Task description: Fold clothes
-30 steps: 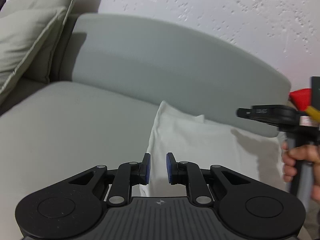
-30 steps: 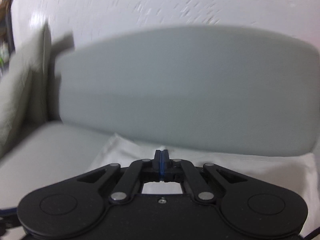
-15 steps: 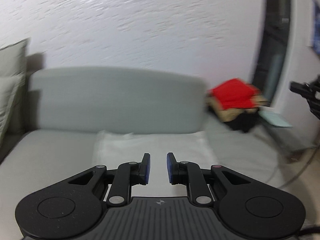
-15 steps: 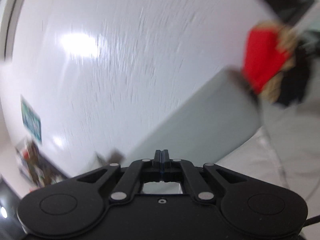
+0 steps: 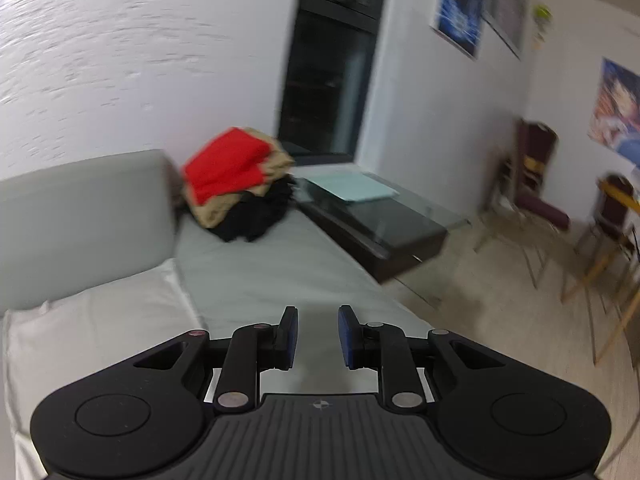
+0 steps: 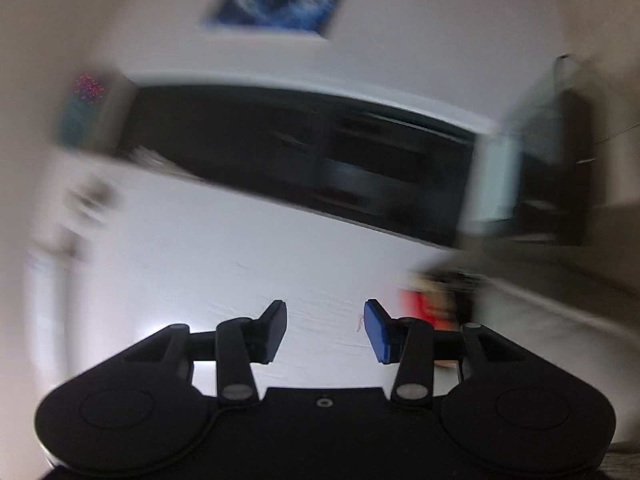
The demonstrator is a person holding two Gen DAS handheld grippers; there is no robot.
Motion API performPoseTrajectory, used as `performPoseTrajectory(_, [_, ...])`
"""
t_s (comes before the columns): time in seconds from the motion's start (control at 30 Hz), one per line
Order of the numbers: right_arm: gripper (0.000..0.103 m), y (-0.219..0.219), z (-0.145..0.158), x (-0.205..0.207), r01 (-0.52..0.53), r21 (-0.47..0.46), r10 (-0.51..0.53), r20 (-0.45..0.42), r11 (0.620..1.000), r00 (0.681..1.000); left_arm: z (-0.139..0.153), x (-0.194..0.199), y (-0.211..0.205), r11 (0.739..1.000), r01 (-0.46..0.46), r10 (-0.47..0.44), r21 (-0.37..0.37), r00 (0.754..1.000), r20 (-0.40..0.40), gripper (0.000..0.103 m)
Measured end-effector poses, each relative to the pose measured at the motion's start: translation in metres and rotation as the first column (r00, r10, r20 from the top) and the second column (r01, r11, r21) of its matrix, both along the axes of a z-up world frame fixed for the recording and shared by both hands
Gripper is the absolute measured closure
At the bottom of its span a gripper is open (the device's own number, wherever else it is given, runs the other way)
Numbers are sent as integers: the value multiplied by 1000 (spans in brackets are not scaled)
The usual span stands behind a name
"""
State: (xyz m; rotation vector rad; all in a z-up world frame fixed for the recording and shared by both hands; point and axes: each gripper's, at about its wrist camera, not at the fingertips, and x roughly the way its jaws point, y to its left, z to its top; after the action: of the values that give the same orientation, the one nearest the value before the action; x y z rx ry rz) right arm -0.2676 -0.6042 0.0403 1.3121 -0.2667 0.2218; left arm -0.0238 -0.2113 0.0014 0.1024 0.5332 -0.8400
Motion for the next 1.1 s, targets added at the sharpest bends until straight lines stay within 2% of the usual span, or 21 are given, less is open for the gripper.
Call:
performPoseTrajectory(0.03, [60,-2,-8,-12,-21,22,18,97,1000,995,0,-3,-10,1000,17,-17,13,1000,3,83])
performPoseTrajectory(0.1, [58,-4,-23,-37,-64,55,46,286,996,957,-1,-6,-30,998,51,-51,34,999,6,83])
performPoseTrajectory(0.17, [56,3,-32,-54,-58,46,34,410,997,912,-1,-9,-47,996,79,-80,46,997,4,83])
performPoseTrajectory(0.27, [56,8,-34,-78,-46,7,34,551,999,834,0,-14,-70,993,106,-106,56,994,1,83])
performPoseTrajectory(0.33, [52,10,-29,-82,-33,-58,61,593,998,803,0,-16,-82,992,111,-111,61,994,-2,83])
performPoseTrajectory(0.43, [48,7,-17,-94,-13,-159,110,624,987,774,2,-20,-95,991,113,-113,69,994,-9,83])
performPoseTrajectory(0.57, [48,2,-10,-104,31,-241,137,646,970,751,3,-26,-106,990,114,-113,88,994,-11,83])
performPoseTrajectory(0.77, [47,-2,-21,-120,38,-227,120,644,973,756,-1,-30,-105,990,105,-105,89,994,-11,82])
performPoseTrajectory(0.87, [41,-3,-23,-119,49,-210,96,627,976,773,-2,-29,-95,992,90,-90,92,996,-5,81])
performPoseTrajectory(0.9, [40,-4,-24,-116,51,-200,84,609,978,789,-3,-28,-89,992,81,-81,94,997,0,79])
performPoseTrajectory(1.0, [39,-4,-24,-91,53,-189,49,497,981,866,-6,-22,-64,994,38,-40,98,999,14,75])
performPoseTrajectory(1.1, [37,3,-19,-44,1,-188,68,362,982,930,-11,-7,-17,992,-66,64,108,998,23,75])
